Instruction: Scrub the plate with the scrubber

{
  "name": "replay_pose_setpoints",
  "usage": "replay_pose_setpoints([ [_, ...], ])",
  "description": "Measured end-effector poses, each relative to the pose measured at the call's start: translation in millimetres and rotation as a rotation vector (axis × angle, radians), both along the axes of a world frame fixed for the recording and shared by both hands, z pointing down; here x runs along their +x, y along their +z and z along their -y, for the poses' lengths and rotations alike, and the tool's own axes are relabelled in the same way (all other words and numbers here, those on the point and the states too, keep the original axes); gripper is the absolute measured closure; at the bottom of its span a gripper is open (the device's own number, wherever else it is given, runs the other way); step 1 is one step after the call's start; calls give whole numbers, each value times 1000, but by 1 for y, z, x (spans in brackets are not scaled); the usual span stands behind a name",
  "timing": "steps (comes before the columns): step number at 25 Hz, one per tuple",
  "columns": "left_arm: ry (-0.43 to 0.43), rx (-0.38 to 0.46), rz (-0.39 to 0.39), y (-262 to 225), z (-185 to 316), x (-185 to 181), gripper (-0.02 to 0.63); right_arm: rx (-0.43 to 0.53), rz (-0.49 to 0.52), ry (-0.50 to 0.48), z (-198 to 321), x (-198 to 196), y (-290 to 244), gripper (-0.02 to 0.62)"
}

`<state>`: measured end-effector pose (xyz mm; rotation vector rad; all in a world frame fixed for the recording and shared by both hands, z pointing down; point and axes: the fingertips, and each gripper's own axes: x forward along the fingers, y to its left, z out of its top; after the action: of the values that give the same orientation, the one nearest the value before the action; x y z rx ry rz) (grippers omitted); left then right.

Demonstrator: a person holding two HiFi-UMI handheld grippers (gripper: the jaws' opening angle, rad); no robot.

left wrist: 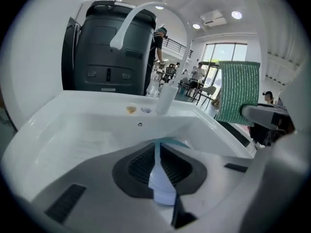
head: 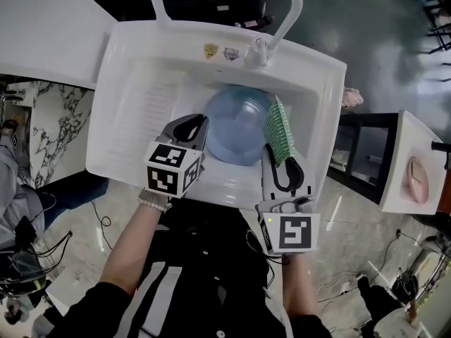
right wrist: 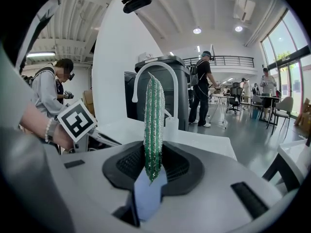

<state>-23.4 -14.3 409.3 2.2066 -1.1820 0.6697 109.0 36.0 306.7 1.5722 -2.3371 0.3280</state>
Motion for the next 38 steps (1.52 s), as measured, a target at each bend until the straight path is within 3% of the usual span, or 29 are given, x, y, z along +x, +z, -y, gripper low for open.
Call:
replay_pose_setpoints([
  [6,10,-166,74,57,0,-1,518,-40,-5,-8,4,-5,23,503],
  [12,-17,-263,120,98,5,-3,474,-60,4,0,9,-6,36,503],
  [23,-131,-433,116,148,10,-15,471,-110,-23,-28,17,-13,65,503],
  [38,-161,-519,108,173,6,-12,471,-141,-33,-5,21,-6,84,503],
])
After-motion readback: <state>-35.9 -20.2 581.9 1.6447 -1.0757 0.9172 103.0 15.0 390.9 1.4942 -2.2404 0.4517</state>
